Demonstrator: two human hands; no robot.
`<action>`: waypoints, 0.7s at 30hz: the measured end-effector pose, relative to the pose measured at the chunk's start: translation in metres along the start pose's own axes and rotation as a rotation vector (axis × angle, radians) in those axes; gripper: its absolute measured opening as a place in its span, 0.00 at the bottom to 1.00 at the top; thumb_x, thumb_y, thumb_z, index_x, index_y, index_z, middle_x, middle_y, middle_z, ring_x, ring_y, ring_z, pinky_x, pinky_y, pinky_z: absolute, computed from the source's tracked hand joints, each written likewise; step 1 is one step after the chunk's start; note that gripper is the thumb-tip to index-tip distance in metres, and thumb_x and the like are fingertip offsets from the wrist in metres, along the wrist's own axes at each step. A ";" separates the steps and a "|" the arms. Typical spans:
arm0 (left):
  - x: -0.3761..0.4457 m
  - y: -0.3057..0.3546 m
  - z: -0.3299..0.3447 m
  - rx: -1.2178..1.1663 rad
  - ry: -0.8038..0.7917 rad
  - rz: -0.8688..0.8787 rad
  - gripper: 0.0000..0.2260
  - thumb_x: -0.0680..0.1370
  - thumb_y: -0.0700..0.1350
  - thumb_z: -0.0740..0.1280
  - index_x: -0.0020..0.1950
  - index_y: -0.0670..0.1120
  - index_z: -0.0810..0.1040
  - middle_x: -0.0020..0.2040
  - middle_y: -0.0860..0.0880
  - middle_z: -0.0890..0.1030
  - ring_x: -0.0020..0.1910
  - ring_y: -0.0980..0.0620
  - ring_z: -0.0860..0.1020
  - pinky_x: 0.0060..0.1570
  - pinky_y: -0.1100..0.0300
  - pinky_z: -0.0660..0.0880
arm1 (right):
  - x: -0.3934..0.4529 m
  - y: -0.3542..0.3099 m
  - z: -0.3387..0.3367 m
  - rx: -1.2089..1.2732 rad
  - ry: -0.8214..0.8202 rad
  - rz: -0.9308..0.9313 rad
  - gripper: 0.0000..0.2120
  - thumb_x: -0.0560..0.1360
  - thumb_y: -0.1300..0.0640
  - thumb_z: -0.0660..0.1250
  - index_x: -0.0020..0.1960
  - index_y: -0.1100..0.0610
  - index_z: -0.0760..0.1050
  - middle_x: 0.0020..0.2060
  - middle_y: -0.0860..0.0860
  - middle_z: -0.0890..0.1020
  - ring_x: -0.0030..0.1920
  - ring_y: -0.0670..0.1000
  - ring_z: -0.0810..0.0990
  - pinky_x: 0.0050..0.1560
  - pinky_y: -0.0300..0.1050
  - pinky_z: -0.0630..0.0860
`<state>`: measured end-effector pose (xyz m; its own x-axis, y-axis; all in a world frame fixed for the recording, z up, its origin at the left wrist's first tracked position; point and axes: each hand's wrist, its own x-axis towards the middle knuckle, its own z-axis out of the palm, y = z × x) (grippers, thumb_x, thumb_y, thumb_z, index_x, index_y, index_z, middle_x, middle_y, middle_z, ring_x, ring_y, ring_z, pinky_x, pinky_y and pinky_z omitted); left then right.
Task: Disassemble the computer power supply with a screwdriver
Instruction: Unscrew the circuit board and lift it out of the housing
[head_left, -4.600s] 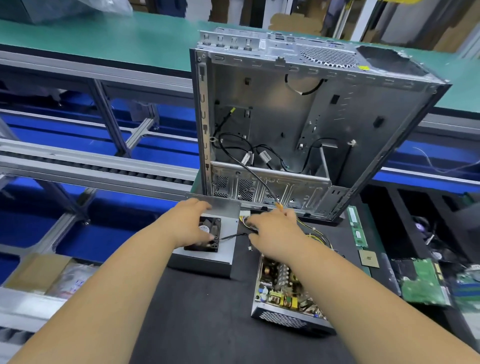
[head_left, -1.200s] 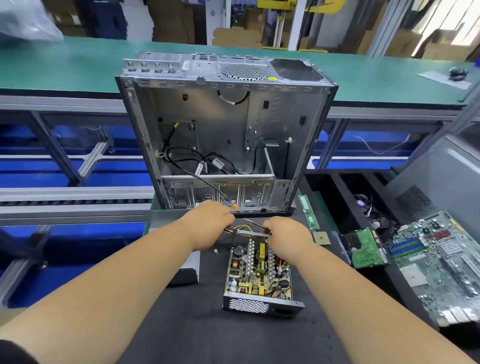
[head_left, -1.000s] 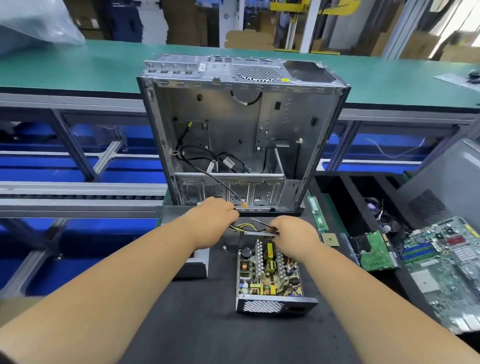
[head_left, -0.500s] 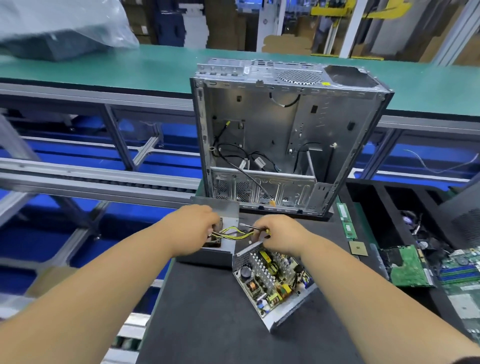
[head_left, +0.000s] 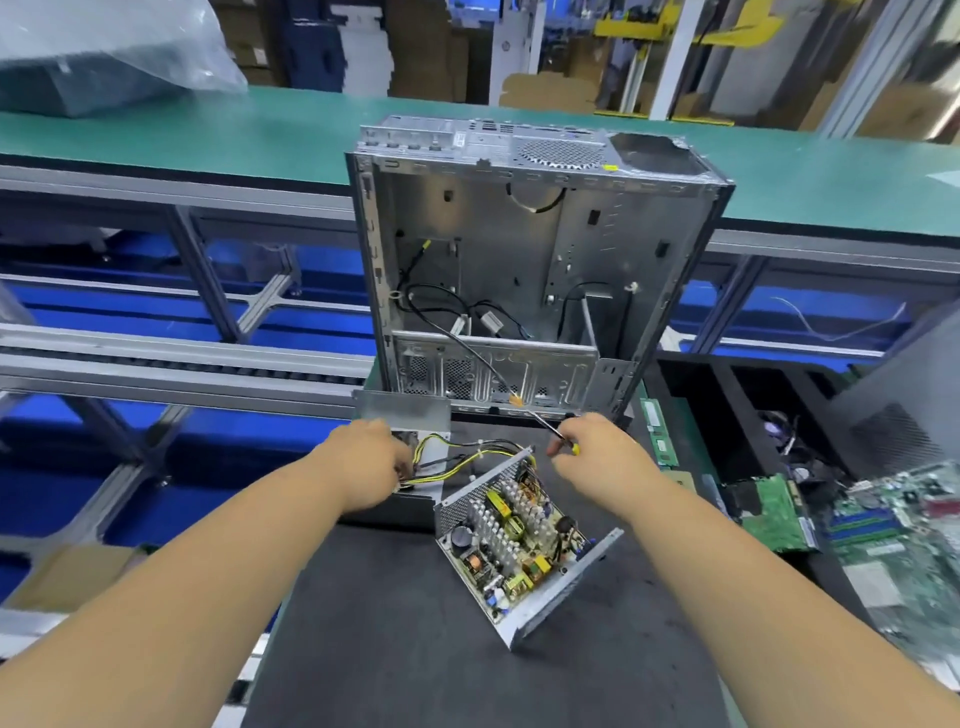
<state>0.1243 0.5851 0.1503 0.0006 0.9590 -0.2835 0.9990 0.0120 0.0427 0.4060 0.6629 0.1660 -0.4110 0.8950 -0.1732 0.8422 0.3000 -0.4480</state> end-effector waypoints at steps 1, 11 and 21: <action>0.003 0.009 -0.003 0.015 0.044 0.010 0.16 0.79 0.45 0.60 0.60 0.59 0.80 0.59 0.49 0.73 0.61 0.45 0.72 0.59 0.54 0.69 | -0.004 0.006 -0.004 0.013 0.001 0.035 0.05 0.75 0.57 0.63 0.46 0.49 0.76 0.50 0.50 0.73 0.47 0.53 0.78 0.47 0.46 0.73; 0.025 0.087 -0.012 -0.058 0.015 0.100 0.15 0.81 0.61 0.60 0.50 0.50 0.76 0.44 0.51 0.79 0.42 0.50 0.76 0.38 0.56 0.70 | -0.033 0.029 -0.019 -0.172 -0.212 0.342 0.09 0.77 0.51 0.63 0.40 0.54 0.70 0.36 0.50 0.79 0.37 0.52 0.76 0.31 0.41 0.65; 0.022 0.097 -0.003 -0.020 0.092 0.052 0.09 0.82 0.53 0.61 0.48 0.49 0.72 0.43 0.50 0.76 0.42 0.48 0.74 0.39 0.55 0.70 | -0.040 0.031 -0.009 0.007 -0.364 0.338 0.08 0.75 0.54 0.71 0.44 0.57 0.75 0.43 0.59 0.86 0.25 0.50 0.68 0.27 0.40 0.64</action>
<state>0.2208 0.6079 0.1511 0.0477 0.9805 -0.1908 0.9966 -0.0340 0.0746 0.4518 0.6396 0.1672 -0.2111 0.7682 -0.6043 0.9477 0.0094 -0.3191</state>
